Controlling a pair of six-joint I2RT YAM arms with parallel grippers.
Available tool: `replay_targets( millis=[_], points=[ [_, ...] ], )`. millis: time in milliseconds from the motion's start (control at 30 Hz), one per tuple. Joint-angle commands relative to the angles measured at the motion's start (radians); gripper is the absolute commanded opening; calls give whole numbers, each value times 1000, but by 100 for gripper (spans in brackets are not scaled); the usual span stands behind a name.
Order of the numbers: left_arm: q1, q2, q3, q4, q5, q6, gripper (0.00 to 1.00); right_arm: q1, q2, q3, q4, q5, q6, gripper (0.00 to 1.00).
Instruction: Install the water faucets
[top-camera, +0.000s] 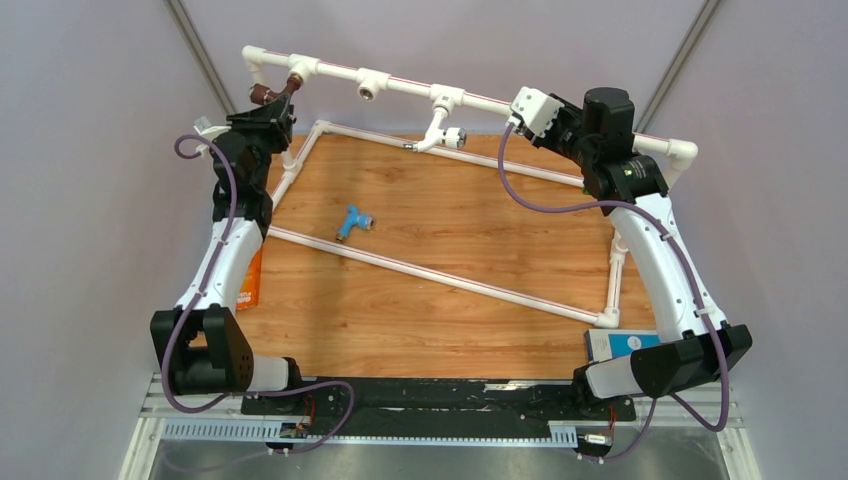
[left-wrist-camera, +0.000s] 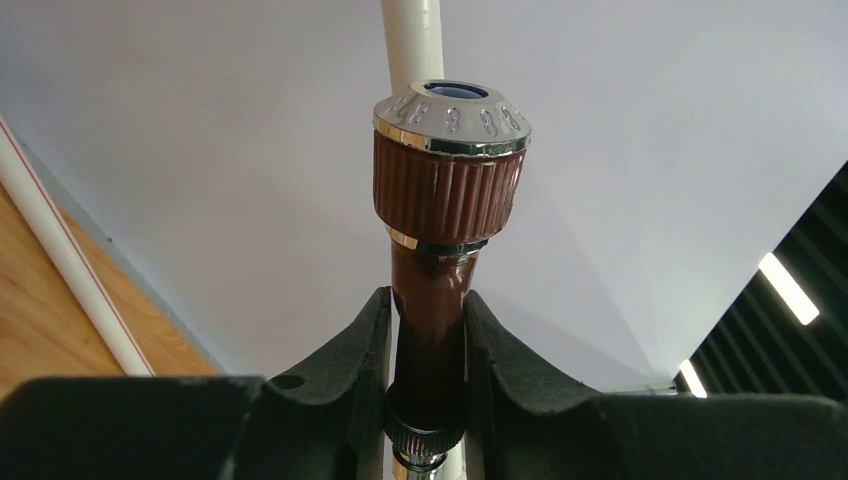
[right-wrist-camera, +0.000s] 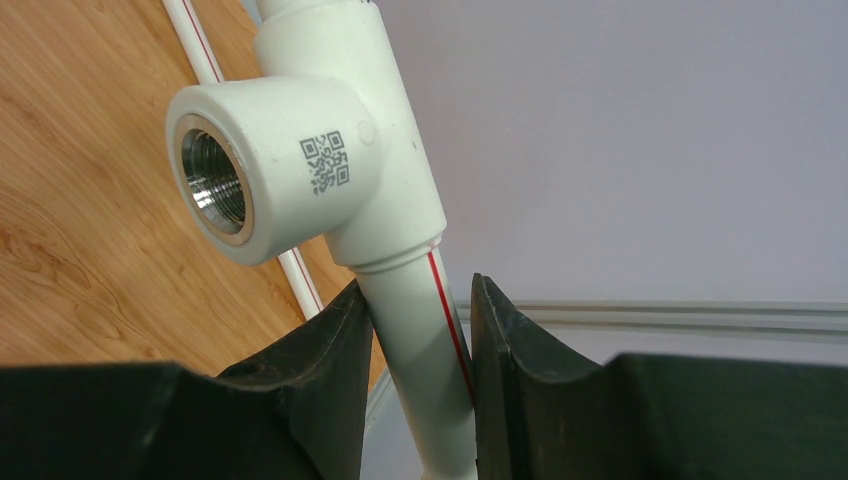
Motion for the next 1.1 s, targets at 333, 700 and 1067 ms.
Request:
replay_targets(
  millis=[333,700,1067],
  points=[
    [-11,70,-56,49,72,-174,0,28,4,-33,-62,-110,178,0],
    [-12,90,23,-20,72,-52,0,28,2,-33,-60,-109,176,0],
    [-23,104,71,-67,52,111,0,27,-1,-34,-62,-112,176,0]
  ],
)
